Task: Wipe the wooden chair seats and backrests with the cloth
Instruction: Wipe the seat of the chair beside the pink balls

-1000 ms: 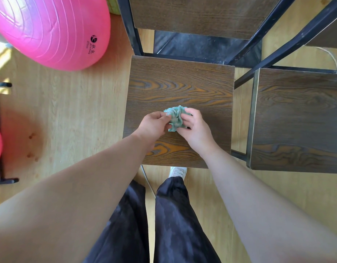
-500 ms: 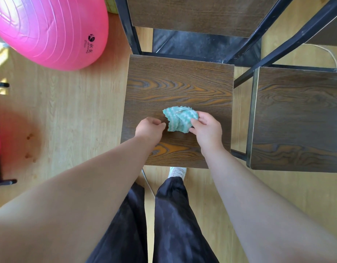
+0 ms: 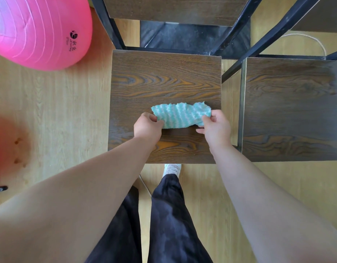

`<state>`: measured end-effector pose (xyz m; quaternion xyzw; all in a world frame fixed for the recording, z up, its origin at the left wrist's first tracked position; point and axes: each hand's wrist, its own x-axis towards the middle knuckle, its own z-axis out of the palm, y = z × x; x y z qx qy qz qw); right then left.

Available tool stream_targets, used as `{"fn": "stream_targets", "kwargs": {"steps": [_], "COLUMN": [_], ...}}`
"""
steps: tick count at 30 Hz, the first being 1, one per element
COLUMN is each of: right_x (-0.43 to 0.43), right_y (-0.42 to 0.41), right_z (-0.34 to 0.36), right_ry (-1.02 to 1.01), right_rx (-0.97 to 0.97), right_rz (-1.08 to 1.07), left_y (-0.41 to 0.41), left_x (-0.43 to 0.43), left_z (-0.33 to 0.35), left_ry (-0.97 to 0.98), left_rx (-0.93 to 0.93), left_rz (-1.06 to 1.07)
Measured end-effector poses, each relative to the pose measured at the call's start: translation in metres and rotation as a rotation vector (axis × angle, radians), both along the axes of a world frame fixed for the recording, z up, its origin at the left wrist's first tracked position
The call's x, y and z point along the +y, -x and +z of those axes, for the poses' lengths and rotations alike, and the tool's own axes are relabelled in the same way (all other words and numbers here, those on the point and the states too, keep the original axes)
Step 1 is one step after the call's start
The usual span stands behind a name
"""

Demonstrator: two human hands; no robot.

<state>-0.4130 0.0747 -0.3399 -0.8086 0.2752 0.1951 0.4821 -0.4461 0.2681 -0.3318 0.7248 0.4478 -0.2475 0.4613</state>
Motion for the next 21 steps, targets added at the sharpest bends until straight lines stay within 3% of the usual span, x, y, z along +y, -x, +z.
{"fn": "stream_targets", "kwargs": {"steps": [6, 9, 12, 16, 21], "right_x": [-0.011, -0.016, -0.025, -0.027, -0.018], "right_y": [0.007, 0.014, 0.019, 0.017, -0.007], "right_z": [0.017, 0.024, 0.028, 0.035, 0.036], "right_ry": [-0.093, -0.255, -0.326, -0.178, 0.065], "right_rx": [-0.012, 0.070, 0.195, 0.232, 0.114], "right_rz": [0.140, 0.150, 0.312, 0.487, 0.628], "left_y": [0.014, 0.023, 0.030, 0.034, 0.017], "left_x": [0.024, 0.041, 0.059, 0.075, 0.084], "left_z": [0.011, 0.015, 0.023, 0.032, 0.030], "left_ry": [0.099, 0.211, 0.271, 0.295, 0.345], "left_rx": [-0.025, -0.029, -0.023, 0.001, 0.004], "left_rz": [0.033, 0.035, -0.040, -0.163, -0.202]}}
